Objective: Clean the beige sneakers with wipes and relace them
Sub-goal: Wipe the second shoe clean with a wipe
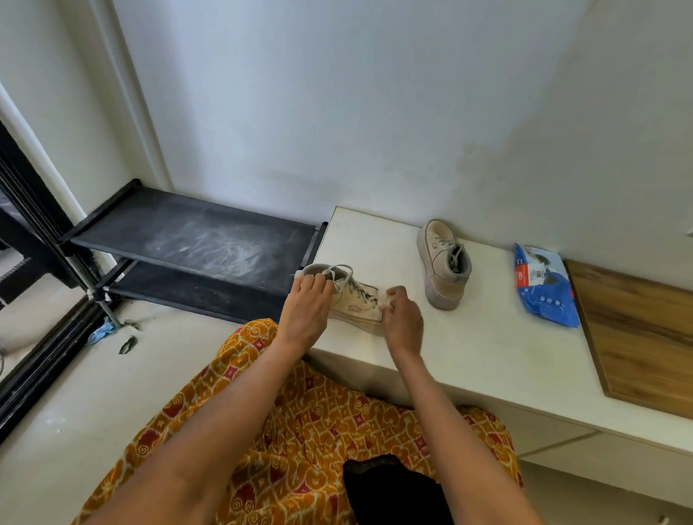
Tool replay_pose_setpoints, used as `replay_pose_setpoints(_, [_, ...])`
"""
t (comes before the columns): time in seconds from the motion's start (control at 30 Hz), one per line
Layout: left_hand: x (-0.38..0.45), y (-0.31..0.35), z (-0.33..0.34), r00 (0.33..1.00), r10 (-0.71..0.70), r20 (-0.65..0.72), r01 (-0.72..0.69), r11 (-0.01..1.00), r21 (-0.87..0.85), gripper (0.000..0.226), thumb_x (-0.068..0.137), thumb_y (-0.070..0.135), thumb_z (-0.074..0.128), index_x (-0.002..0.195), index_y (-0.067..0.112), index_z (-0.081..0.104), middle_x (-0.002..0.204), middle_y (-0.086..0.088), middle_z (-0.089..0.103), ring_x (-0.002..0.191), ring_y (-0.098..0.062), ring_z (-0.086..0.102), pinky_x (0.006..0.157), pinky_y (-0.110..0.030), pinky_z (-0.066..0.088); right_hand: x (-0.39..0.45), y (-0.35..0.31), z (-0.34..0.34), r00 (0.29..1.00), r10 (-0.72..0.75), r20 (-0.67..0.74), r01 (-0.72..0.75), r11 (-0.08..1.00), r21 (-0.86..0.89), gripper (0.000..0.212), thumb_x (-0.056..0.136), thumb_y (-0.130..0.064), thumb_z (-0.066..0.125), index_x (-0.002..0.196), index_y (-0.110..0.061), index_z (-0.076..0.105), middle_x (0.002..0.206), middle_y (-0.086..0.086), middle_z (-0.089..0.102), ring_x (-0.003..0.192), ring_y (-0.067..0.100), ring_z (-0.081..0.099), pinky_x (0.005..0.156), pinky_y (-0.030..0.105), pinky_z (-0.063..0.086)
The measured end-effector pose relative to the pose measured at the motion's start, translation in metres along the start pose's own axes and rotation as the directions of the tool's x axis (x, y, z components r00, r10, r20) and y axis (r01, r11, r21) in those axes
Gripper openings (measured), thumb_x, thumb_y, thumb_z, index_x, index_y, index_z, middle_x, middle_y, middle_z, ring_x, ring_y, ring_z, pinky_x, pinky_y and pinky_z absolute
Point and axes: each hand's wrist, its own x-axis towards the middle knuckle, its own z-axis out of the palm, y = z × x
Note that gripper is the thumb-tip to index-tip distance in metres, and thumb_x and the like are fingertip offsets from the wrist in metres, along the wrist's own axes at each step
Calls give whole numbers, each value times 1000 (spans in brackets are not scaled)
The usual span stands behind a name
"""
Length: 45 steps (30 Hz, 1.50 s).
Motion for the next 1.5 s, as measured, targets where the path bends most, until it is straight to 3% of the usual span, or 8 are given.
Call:
replay_pose_setpoints(0.27, [0,8,-4,997,-33,65,31,999,31,16,88,12,45,104,11,48,98,-10,53,88,-26,49,99,-46,41,33,19,-20,998,59,32,-38,891,-452,20,91,-23,59,104,-17,73,110,6,59,112,25,45,88,38,37])
replay_pose_setpoints(0.43, [-2,10,-4,993,-40,107,33,998,62,17,91,15,42,106,10,45,102,-10,51,93,-27,48,104,-49,36,39,24,-27,960,-98,263,187,922,-340,17,85,-33,65,99,-29,74,124,-4,55,126,22,34,105,41,23])
replay_pose_setpoints(0.53, [-1,10,-5,992,-33,126,25,997,68,17,92,16,40,107,11,45,102,-10,50,95,-27,48,106,-50,33,53,29,-39,953,-122,277,251,828,-502,17,85,-33,64,100,-31,74,130,-4,54,130,22,33,106,40,21])
replay_pose_setpoints(0.73, [-3,13,-9,989,-18,145,2,994,106,18,92,17,37,105,10,46,101,-12,50,94,-29,47,106,-50,33,41,23,-32,943,-155,295,257,901,-348,14,84,-29,67,95,-28,75,132,-3,53,133,22,30,106,39,25])
replay_pose_setpoints(0.9, [-3,13,-9,987,4,161,-20,995,97,22,92,18,36,108,8,46,104,-13,50,97,-30,48,107,-51,32,46,27,-40,951,-142,275,263,839,-477,18,89,-25,62,102,-27,74,144,2,44,140,27,22,112,41,17])
replay_pose_setpoints(1.07, [-6,14,-10,983,18,181,-37,994,106,24,92,19,36,109,7,48,105,-14,51,100,-32,48,108,-51,31,26,28,-33,947,-160,277,241,927,-289,17,88,-29,63,100,-27,74,148,1,40,143,26,16,113,43,15])
replay_pose_setpoints(1.23, [-6,15,-13,981,31,192,-51,994,100,33,93,28,38,116,6,49,111,-14,52,106,-32,48,109,-50,31,38,36,-45,971,-114,208,207,836,-508,17,89,-30,61,101,-29,74,147,3,40,143,28,17,114,47,3])
replay_pose_setpoints(1.5, [-21,16,-3,971,-13,240,-21,991,135,80,96,58,16,147,-2,4,150,-25,23,140,-36,20,118,-46,2,30,37,-39,974,-114,195,186,894,-408,15,87,-34,63,96,-32,75,143,0,45,141,26,22,114,46,7])
